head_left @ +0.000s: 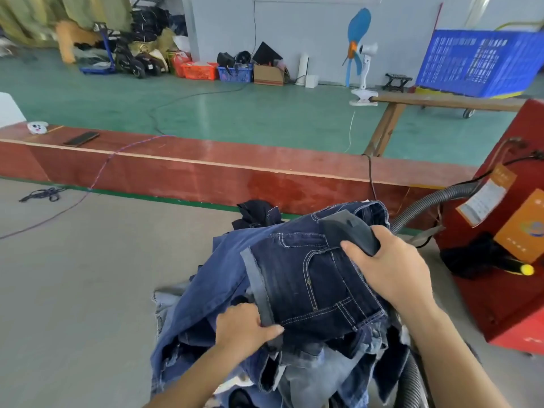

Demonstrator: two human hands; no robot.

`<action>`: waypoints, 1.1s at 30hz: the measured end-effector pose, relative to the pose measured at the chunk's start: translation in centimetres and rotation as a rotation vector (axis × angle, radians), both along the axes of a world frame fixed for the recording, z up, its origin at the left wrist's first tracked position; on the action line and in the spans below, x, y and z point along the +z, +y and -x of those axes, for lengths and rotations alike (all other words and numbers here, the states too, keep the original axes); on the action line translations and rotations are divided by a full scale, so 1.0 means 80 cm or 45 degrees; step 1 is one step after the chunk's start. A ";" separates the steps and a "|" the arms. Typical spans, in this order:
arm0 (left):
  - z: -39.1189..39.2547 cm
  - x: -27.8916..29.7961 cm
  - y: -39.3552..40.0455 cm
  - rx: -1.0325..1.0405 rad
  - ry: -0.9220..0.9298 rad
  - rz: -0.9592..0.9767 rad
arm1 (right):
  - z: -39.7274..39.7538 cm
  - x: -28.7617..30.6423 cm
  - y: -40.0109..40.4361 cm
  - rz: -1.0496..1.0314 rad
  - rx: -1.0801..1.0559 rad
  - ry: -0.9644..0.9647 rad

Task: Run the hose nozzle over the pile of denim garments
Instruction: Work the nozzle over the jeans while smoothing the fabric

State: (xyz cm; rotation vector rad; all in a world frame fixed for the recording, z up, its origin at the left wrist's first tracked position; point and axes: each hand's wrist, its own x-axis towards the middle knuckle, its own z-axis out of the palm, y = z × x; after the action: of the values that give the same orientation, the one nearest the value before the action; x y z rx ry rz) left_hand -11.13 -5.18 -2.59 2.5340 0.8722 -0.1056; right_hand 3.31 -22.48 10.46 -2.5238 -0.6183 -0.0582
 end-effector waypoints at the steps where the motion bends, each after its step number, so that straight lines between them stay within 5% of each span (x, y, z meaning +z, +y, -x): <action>1: -0.002 0.006 0.002 0.036 -0.099 0.187 | -0.004 0.002 -0.005 -0.020 -0.024 -0.008; 10: -0.061 0.203 -0.004 -0.287 -1.218 0.442 | -0.018 0.019 -0.033 -0.413 -0.228 -0.137; 16: -0.079 0.277 -0.001 -0.306 -1.252 0.358 | -0.018 0.024 -0.036 -0.575 -0.265 -0.189; 19: -0.068 0.307 -0.006 -0.157 -1.399 0.596 | -0.025 0.025 -0.039 -0.592 -0.338 -0.209; 23: -0.059 0.361 -0.023 -0.347 -1.535 0.976 | -0.035 0.030 -0.049 -0.651 -0.467 -0.199; 26: -0.074 0.392 -0.004 -0.374 -1.466 1.395 | -0.040 0.035 -0.054 -0.701 -0.540 -0.198; 30: -0.121 0.351 0.026 0.107 -1.191 1.069 | -0.043 0.039 -0.056 -0.726 -0.572 -0.225; 33: -0.143 0.252 0.049 0.350 -0.682 1.250 | -0.046 0.040 -0.053 -0.690 -0.562 -0.215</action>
State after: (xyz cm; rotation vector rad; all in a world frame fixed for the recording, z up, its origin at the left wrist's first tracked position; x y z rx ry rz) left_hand 0.31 -1.24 17.55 1.4113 0.6889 0.1856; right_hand 6.97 -26.70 13.63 -2.0837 -0.0710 -0.5282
